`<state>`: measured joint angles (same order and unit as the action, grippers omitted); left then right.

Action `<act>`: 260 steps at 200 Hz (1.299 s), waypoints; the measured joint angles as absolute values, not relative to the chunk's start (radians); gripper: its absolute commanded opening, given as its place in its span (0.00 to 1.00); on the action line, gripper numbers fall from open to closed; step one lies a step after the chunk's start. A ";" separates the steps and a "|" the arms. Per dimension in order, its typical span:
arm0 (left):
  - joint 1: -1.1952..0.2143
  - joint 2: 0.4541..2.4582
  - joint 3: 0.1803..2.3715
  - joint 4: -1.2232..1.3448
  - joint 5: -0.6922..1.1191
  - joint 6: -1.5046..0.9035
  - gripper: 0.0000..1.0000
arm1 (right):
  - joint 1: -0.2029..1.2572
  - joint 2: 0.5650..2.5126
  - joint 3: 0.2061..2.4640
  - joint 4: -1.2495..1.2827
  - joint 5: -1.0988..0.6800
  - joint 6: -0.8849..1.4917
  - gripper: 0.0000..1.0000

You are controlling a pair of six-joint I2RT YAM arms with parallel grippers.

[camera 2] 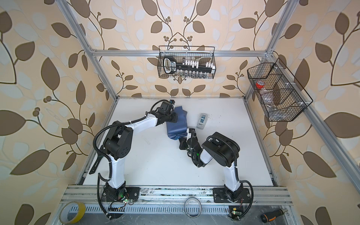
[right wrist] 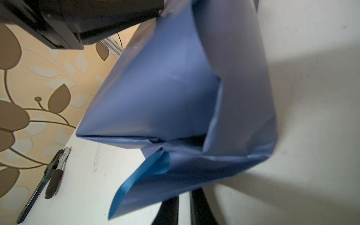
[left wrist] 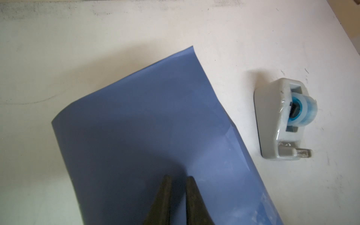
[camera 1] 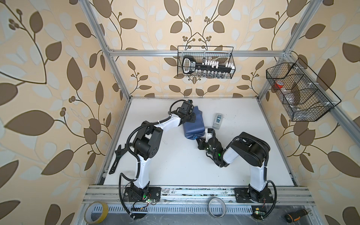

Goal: Wrap a gift box in wrapping paper
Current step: Fifth fold the wrapping paper around the gift box.

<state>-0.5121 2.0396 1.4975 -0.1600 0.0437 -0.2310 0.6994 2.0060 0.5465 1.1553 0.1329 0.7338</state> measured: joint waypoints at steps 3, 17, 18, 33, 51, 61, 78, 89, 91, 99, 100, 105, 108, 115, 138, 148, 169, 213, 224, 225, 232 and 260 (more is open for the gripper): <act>-0.512 2.039 1.495 -0.157 0.044 -0.230 0.17 | 0.698 2.007 0.546 1.158 0.131 0.733 0.14; -0.514 2.035 1.482 -0.141 0.041 -0.226 0.16 | 0.689 2.013 0.546 1.174 0.125 0.729 0.14; -0.515 2.035 1.482 -0.140 0.040 -0.226 0.16 | 0.689 2.013 0.546 1.174 0.125 0.729 0.14; -0.519 2.032 1.471 -0.126 0.027 -0.218 0.16 | 0.682 2.014 0.546 1.184 0.118 0.727 0.14; -0.525 2.029 1.460 -0.112 0.010 -0.212 0.16 | 0.680 2.014 0.551 1.193 0.108 0.723 0.14; -0.525 2.028 1.456 -0.105 0.008 -0.211 0.16 | 0.680 2.014 0.555 1.196 0.104 0.720 0.14; -0.527 2.027 1.452 -0.098 0.002 -0.210 0.16 | 0.680 2.014 0.564 1.197 0.097 0.719 0.14; -0.530 2.026 1.450 -0.097 -0.005 -0.208 0.16 | 0.682 2.014 0.565 1.196 0.096 0.717 0.14; -0.531 2.026 1.450 -0.097 -0.007 -0.208 0.16 | 0.683 2.014 0.565 1.196 0.097 0.717 0.14; -0.531 2.025 1.449 -0.096 -0.009 -0.208 0.16 | 0.685 2.014 0.565 1.193 0.097 0.717 0.14; -0.531 2.025 1.449 -0.096 -0.009 -0.208 0.16 | 0.685 2.014 0.565 1.193 0.097 0.717 0.14; -0.531 2.025 1.449 -0.096 -0.009 -0.208 0.16 | 0.688 2.014 0.565 1.192 0.097 0.717 0.14; -0.531 2.025 1.449 -0.096 -0.009 -0.208 0.16 | 0.690 2.014 0.565 1.190 0.098 0.717 0.14; -0.531 2.025 1.449 -0.096 -0.009 -0.207 0.16 | 0.696 2.014 0.565 1.186 0.101 0.718 0.14; -0.532 2.025 1.449 -0.097 -0.009 -0.207 0.16 | 0.725 2.016 0.565 1.162 0.109 0.725 0.14; -0.532 2.025 1.449 -0.097 -0.009 -0.205 0.16 | 0.734 2.020 0.565 1.158 0.113 0.730 0.14; -0.532 2.024 1.450 -0.097 -0.009 -0.200 0.16 | 0.750 2.023 0.566 1.160 0.130 0.735 0.13; -0.532 2.025 1.454 -0.104 -0.010 -0.195 0.16 | 0.771 2.019 0.609 1.074 0.178 0.757 0.13; -0.532 2.025 1.454 -0.105 -0.010 -0.193 0.16 | 0.775 2.015 0.611 1.062 0.190 0.770 0.13; -0.532 2.025 1.455 -0.106 -0.010 -0.193 0.16 | 0.776 2.015 0.611 1.062 0.191 0.771 0.13; -0.532 2.025 1.455 -0.108 -0.010 -0.192 0.15 | 0.780 2.013 0.611 1.055 0.200 0.782 0.13; -0.532 2.024 1.455 -0.109 -0.010 -0.192 0.15 | 0.790 2.008 0.617 1.033 0.232 0.846 0.12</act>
